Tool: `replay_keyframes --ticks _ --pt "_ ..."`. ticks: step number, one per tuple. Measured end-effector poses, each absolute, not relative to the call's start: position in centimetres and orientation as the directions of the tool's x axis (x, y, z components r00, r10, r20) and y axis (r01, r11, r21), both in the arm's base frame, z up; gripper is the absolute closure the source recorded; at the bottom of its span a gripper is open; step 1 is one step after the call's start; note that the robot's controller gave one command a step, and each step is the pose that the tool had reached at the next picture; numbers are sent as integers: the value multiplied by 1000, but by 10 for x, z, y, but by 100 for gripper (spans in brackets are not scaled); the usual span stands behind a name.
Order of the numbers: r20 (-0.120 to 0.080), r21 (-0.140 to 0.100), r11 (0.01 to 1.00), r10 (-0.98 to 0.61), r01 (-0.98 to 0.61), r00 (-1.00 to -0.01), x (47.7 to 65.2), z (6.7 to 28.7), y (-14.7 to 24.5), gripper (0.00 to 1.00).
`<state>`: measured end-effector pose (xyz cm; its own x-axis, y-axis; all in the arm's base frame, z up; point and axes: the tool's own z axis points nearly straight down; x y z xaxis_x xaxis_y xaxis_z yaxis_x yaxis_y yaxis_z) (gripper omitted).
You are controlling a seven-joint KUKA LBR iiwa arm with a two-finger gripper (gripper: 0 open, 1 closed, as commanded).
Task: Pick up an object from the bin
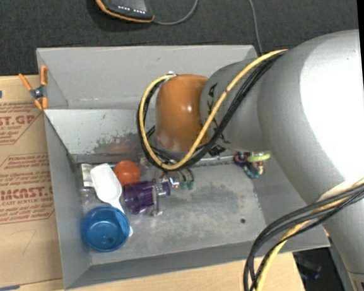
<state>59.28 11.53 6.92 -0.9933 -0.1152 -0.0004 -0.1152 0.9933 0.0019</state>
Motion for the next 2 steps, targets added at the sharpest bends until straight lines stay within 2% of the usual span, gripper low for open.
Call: replay_keyframes --ticks 1,2 --pt "-2 4 997 -74 -74 -997 593 70 117 0" --pt "-4 2 994 -105 -105 -994 591 71 114 0"
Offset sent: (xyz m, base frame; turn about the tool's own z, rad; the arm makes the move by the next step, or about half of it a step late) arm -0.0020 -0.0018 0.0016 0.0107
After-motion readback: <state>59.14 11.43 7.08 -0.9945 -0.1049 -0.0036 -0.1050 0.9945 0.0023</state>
